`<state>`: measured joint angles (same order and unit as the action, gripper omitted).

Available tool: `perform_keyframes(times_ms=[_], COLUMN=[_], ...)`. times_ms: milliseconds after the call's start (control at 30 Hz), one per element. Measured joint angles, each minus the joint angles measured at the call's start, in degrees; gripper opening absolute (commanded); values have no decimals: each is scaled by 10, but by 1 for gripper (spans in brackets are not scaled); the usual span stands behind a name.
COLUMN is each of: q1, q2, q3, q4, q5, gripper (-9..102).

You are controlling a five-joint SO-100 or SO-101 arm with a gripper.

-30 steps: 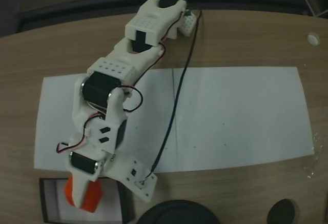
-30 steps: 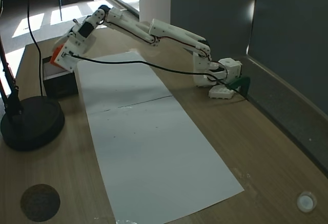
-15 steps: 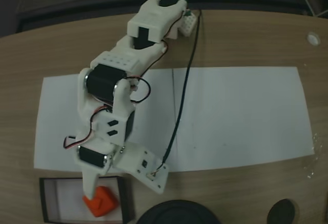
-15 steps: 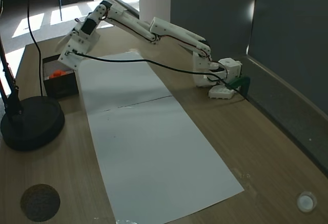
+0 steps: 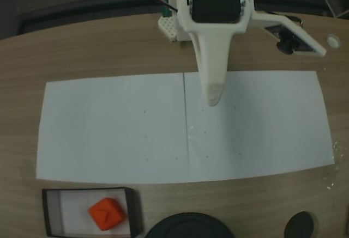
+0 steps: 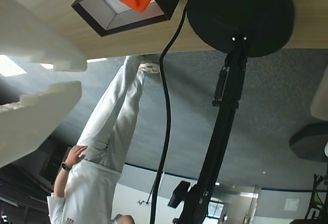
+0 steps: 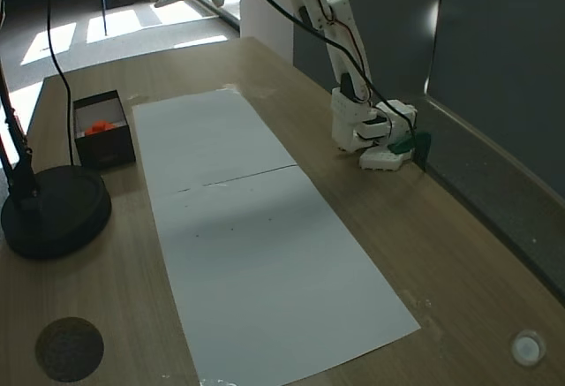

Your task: Grab a orange square and put it in the box.

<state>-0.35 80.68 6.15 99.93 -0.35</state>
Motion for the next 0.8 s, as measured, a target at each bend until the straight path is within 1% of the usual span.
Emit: perform_keyframes(times_ms=[133,333,433,533,700,800], q1=[-40,-45,-36,-40,-38,-38], q2=[187,487,627,760,958,1046], q3=[182,530,694,838,1052,1149], q4=[0,-10,-27,-69,-137,-172], q5=[1,-1,-33,-53,-55,-55], gripper=[0,0,0,0,0,0])
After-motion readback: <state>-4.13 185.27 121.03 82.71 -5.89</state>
